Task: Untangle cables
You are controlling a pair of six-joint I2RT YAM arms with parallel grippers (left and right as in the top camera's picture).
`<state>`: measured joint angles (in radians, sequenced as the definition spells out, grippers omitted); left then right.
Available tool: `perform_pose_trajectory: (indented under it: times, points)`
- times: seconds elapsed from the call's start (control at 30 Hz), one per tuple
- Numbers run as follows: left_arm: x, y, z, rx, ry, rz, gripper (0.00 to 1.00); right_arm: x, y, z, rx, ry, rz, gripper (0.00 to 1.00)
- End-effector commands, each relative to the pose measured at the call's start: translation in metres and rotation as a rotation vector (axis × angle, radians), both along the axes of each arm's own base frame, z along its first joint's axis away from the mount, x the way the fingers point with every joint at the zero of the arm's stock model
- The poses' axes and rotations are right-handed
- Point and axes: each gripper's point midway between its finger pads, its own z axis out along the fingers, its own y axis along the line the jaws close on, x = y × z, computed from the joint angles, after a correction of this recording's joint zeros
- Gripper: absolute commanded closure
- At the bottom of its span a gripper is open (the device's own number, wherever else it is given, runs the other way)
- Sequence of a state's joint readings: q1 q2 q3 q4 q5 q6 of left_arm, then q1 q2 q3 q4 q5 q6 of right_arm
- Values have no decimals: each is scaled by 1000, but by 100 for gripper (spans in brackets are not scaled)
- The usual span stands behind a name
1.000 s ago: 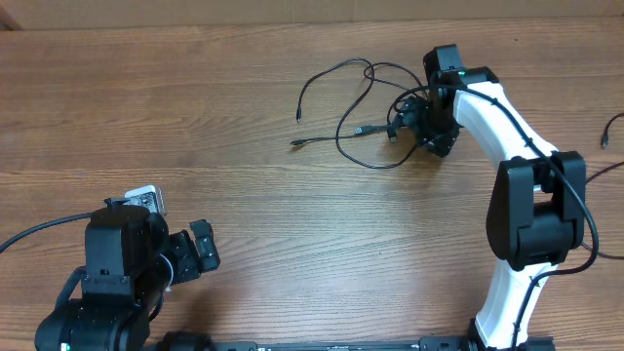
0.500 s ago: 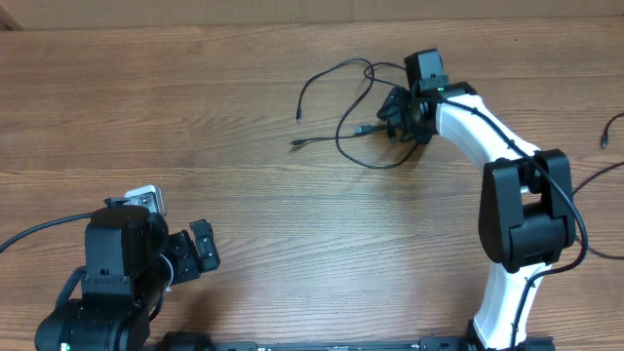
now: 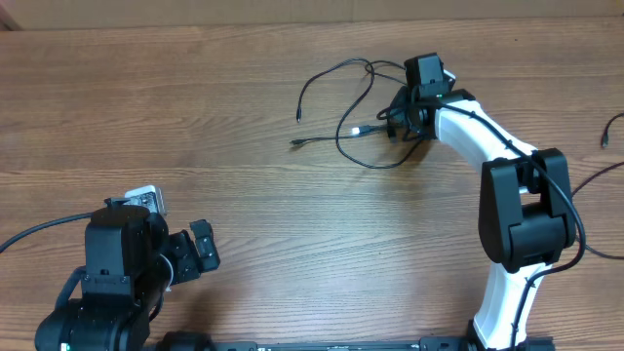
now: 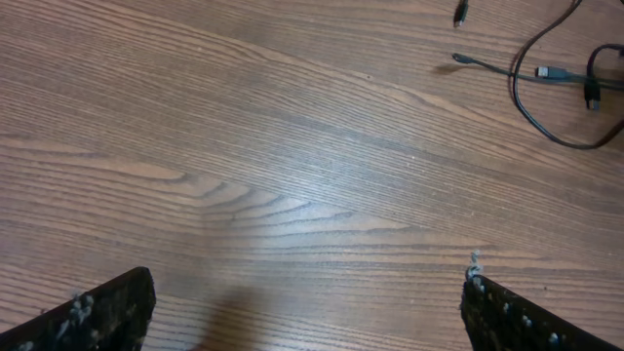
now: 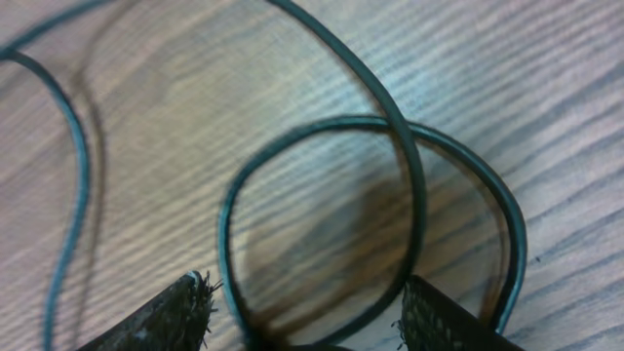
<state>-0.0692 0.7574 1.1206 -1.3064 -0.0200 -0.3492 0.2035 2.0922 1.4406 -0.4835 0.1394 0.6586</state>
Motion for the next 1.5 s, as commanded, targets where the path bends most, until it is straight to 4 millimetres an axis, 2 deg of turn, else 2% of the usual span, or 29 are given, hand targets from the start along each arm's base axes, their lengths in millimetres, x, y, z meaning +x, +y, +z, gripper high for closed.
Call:
perform_pose_trajectory:
  times: [0.0, 0.2, 0.33, 0.43, 0.53, 0.6, 0.7, 0.77, 0.83, 0.93, 1.13, 1.33, 1.47]
  points:
    - [1, 3, 4, -3, -11, 30, 0, -13, -7, -21, -26, 43, -24, 39]
    - [1, 3, 4, -3, -11, 30, 0, -13, -8, -26, -18, 25, -32, 39]
    - [1, 3, 4, -3, -11, 30, 0, -4, -7, -31, -5, -31, -35, 45]
    - [1, 3, 4, -3, -11, 30, 0, -2, -6, -42, -6, -27, -34, 58]
    - [1, 3, 4, -3, -11, 30, 0, -7, -7, -56, -13, 4, -34, 83]
    - [1, 3, 4, -3, -11, 30, 0, -7, -7, -58, -13, 8, -34, 96]
    - [1, 3, 4, -3, -11, 30, 1, 1, -3, -42, 7, -21, -25, 96]
    - [1, 3, 4, -3, -11, 30, 0, 9, -2, -19, 10, -48, -2, 96]
    - [1, 3, 4, -3, -11, 30, 0, 20, -4, 14, 11, -89, 17, 96]
    - [1, 3, 4, -3, -11, 30, 1, 30, -6, 77, 16, -161, 60, 96]
    - [1, 3, 4, -3, -11, 30, 1, 32, -4, 192, -50, -353, 208, 96]
    - [1, 3, 4, -3, -11, 30, 0, 33, -10, 279, -205, -583, 313, 96]
    - [1, 3, 4, -3, -11, 30, 1, 40, -36, 320, -378, -698, 231, 96]
